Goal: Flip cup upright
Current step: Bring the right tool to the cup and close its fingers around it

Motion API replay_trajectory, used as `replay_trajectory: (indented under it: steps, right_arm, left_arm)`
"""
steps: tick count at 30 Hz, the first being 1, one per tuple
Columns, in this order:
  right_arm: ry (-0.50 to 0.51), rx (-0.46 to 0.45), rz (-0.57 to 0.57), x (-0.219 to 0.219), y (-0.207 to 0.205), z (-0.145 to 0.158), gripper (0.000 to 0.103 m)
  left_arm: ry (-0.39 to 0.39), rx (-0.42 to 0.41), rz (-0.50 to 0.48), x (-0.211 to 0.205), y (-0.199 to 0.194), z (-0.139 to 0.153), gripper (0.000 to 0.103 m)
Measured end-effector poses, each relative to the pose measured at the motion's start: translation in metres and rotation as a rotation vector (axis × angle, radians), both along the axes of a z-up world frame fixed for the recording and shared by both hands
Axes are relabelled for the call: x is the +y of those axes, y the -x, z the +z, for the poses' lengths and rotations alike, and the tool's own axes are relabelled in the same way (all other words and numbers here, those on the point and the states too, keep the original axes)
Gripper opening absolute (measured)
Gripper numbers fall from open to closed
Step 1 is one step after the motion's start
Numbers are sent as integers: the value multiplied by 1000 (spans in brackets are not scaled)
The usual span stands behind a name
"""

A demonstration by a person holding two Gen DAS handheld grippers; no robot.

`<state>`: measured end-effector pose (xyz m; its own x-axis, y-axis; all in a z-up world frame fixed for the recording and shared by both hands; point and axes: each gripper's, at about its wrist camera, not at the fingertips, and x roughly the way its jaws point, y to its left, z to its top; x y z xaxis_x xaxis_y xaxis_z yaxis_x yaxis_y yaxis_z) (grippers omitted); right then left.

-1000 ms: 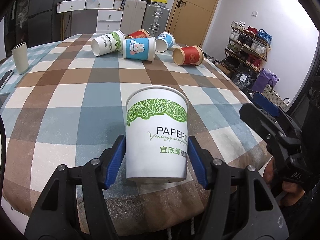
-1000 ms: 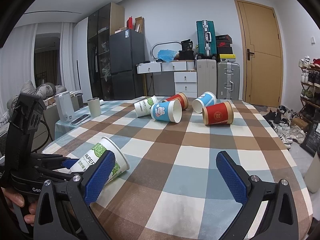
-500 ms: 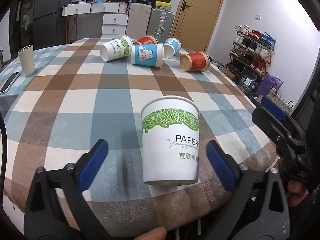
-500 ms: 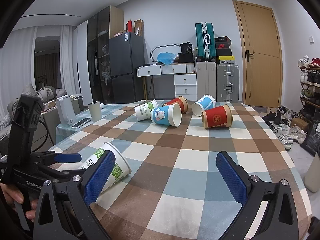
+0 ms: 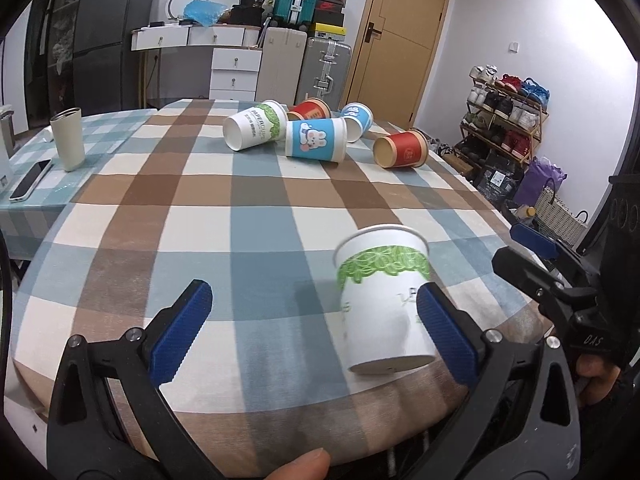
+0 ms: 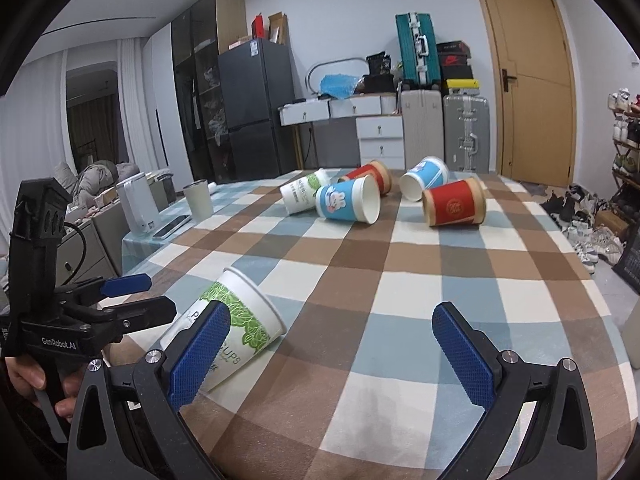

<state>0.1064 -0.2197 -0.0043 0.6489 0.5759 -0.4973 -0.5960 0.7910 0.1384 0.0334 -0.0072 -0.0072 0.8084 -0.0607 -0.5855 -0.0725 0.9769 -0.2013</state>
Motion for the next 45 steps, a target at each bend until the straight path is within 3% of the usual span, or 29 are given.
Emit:
replay_trajectory:
  steps: [22, 36, 45]
  right_arm:
    - [37, 243, 48, 50, -9, -8, 103]
    - [-22, 414, 41, 66, -31, -11, 102]
    - [-115, 563, 35, 63, -48, -21, 92]
  left_arm:
    - [-40, -42, 2, 37, 18, -7, 102]
    - [-36, -39, 6, 43, 21, -9, 102]
    - [-55, -38, -5, 37, 19, -11, 102]
